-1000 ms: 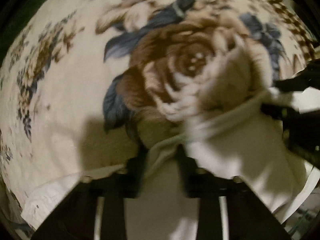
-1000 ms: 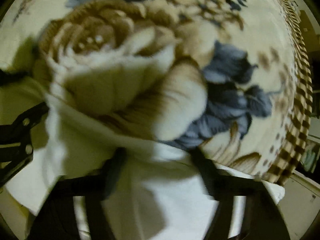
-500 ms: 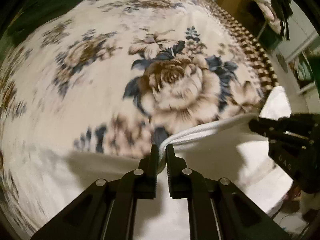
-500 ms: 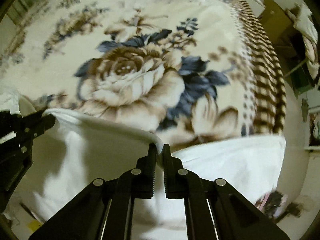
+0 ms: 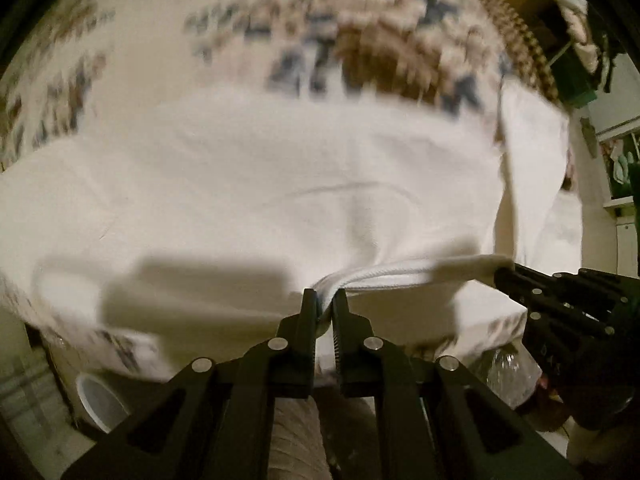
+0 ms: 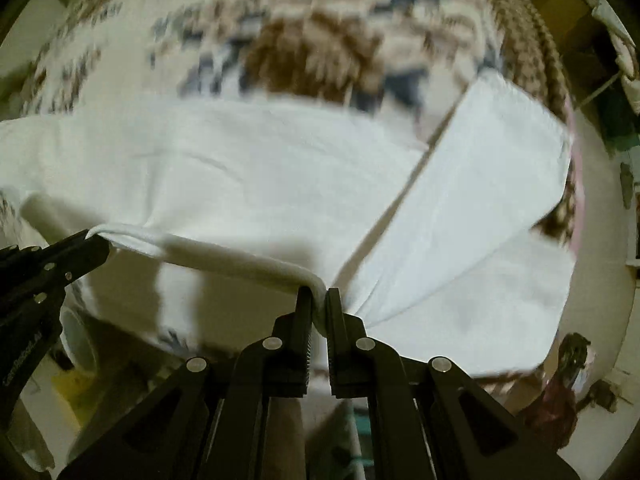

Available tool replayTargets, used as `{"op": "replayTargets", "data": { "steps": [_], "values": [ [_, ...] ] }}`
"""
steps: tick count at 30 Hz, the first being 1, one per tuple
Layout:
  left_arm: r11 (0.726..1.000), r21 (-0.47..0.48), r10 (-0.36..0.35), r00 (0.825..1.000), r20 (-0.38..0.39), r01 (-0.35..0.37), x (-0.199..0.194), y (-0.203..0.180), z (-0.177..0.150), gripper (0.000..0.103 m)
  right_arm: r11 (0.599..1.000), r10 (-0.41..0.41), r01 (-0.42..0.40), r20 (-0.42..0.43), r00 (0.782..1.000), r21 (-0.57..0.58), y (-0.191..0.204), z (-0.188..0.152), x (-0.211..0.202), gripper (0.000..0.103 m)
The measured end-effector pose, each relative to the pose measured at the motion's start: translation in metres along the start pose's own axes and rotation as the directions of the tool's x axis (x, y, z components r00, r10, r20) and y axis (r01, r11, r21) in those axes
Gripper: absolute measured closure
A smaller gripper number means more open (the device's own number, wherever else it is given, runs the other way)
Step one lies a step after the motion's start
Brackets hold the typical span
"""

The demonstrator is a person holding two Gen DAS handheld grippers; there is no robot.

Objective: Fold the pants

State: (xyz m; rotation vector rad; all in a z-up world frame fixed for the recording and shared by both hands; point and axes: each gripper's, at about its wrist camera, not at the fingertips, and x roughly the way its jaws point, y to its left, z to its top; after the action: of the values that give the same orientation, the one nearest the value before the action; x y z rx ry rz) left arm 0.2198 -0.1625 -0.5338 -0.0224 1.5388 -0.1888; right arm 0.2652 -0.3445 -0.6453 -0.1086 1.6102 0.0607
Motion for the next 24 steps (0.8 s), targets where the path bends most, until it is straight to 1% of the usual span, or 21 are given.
{"op": "replayTargets", "data": {
  "steps": [2,4,5,6,7,8,9,10,11,12,13,14,15,17,18,19,22,23,24],
  "values": [
    [1.000,0.005,0.006,1.000,-0.027,-0.006,0.020,-0.001,-0.009,0.098,1.000,-0.018,0.018,-0.032,0.999,-0.012,0.004,-0.013,0.021,0.096],
    [1.000,0.001,0.003,0.999,-0.051,-0.003,0.038,-0.002,-0.011,0.097,0.999,-0.037,0.035,-0.050,0.998,-0.028,0.006,-0.019,0.036,0.096],
    [1.000,0.001,0.000,0.998,-0.060,0.000,0.044,-0.002,-0.010,0.097,0.999,-0.036,0.034,-0.064,0.997,-0.023,0.005,-0.021,0.043,0.096],
    [1.000,0.006,0.013,0.997,-0.073,-0.013,0.050,-0.003,-0.008,0.093,0.999,-0.034,0.033,-0.077,0.996,-0.017,0.003,-0.023,0.050,0.094],
    [1.000,-0.002,0.021,0.996,-0.086,-0.022,0.051,-0.004,-0.007,0.093,0.999,-0.029,0.027,-0.090,0.996,-0.021,0.002,-0.024,0.055,0.094],
    [1.000,-0.021,0.011,0.995,-0.100,-0.013,0.051,-0.002,-0.005,0.092,1.000,-0.008,0.006,-0.117,0.993,-0.019,-0.001,-0.025,0.058,0.088],
    [0.999,-0.051,-0.008,0.994,-0.111,0.002,0.047,0.001,-0.002,0.088,1.000,0.009,-0.011,-0.131,0.991,-0.013,-0.003,-0.026,0.057,0.083],
    [0.997,-0.072,-0.010,0.994,-0.113,0.001,0.040,0.004,0.000,0.083,0.998,0.055,-0.053,-0.145,0.988,0.015,-0.010,-0.027,0.051,0.076],
    [0.996,-0.084,-0.012,0.995,-0.104,0.003,0.033,0.006,0.002,0.079,0.996,0.080,-0.075,-0.143,0.987,0.039,-0.015,-0.028,0.045,0.054],
    [0.996,-0.094,-0.005,0.997,-0.082,-0.003,0.021,0.007,0.005,0.065,0.991,0.113,-0.102,-0.125,0.986,0.089,-0.026,-0.030,0.032,0.030],
    [0.995,-0.098,0.007,0.998,-0.066,-0.014,0.012,0.009,0.008,0.049,0.984,0.135,-0.121,-0.105,0.985,0.130,-0.036,-0.032,0.020,0.023],
    [0.994,-0.109,0.020,0.999,-0.048,-0.025,0.003,0.011,0.013,0.041,0.975,0.152,-0.136,-0.080,0.985,0.176,-0.047,-0.033,0.007,0.022],
    [0.992,-0.120,0.039,0.999,-0.019,-0.041,-0.005,0.012,0.022,0.030,0.966,0.160,-0.144,-0.058,0.986,0.216,-0.057,-0.032,-0.002,0.022],
    [0.990,-0.129,0.057,0.997,0.049,-0.050,-0.015,0.010,0.038,0.028,0.927,0.157,-0.151,0.011,0.988,0.343,-0.091,-0.026,-0.022,0.022],
    [0.989,-0.128,0.079,0.993,0.091,-0.067,-0.015,0.007,0.052,0.024,0.916,0.145,-0.145,0.030,0.989,0.375,-0.102,-0.019,-0.025,0.022],
    [0.988,-0.128,0.102,0.988,0.113,-0.088,-0.011,0.005,0.057,0.023,0.901,0.106,-0.120,0.056,0.993,0.416,-0.118,-0.009,-0.029,0.022],
    [0.984,-0.115,0.154,0.978,0.142,-0.138,0.017,-0.005,0.092,0.023,0.875,0.026,-0.065,0.086,0.996,0.480,-0.148,0.029,-0.025,0.022],
    [0.982,-0.110,0.166,0.975,0.146,-0.150,0.024,-0.011,0.099,0.023,0.864,0.008,-0.051,0.089,0.996,0.501,-0.159,0.046,-0.017,0.022],
    [0.980,-0.103,0.182,0.972,0.151,-0.167,0.029,-0.017,0.100,0.023,0.856,-0.005,-0.041,0.087,0.996,0.515,-0.174,0.069,-0.011,0.022]
  ]
}}
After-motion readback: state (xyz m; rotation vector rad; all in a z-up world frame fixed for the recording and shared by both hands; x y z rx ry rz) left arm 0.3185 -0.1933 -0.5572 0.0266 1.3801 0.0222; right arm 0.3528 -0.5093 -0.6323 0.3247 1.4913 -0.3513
